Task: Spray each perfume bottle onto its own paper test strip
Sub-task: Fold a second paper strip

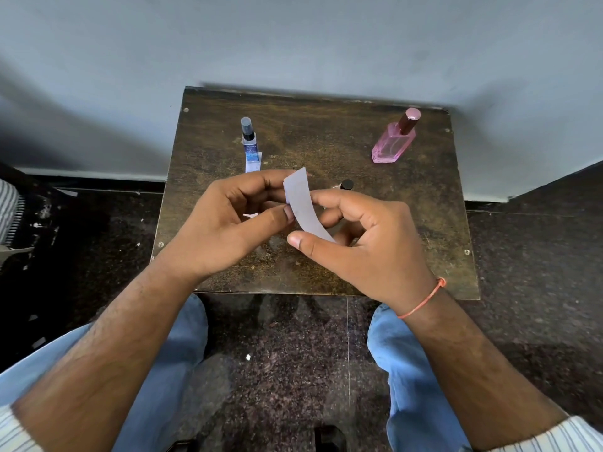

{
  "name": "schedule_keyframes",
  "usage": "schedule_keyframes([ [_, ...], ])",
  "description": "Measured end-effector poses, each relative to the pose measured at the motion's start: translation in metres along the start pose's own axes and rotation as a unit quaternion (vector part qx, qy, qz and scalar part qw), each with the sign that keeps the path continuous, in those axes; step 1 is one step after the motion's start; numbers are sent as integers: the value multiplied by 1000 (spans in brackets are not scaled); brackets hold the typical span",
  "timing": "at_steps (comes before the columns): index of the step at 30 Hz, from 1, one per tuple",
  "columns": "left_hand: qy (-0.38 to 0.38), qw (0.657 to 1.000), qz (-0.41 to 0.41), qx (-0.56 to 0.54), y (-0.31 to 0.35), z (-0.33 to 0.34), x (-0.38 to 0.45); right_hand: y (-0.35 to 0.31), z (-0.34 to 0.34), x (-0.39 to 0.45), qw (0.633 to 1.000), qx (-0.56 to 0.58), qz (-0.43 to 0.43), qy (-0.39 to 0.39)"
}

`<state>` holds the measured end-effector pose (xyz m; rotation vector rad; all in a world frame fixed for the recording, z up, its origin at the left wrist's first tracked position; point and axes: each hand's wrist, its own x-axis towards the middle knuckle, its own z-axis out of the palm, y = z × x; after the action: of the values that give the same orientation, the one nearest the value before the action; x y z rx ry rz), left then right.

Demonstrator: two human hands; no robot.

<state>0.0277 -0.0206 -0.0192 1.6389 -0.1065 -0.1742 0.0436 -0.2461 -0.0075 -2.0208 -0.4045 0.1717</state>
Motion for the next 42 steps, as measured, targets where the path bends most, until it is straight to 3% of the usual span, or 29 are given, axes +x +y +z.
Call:
schedule_keyframes([
  [12, 55, 989, 43, 131, -3, -4, 1, -1, 1, 0, 1000, -4, -5, 30],
  [30, 101, 994, 33, 41, -1, -3, 1, -2, -2, 1, 1000, 9, 3, 19],
  [42, 72, 996, 59, 13, -4, -7, 3, -6, -3, 2, 990, 122, 68, -28],
])
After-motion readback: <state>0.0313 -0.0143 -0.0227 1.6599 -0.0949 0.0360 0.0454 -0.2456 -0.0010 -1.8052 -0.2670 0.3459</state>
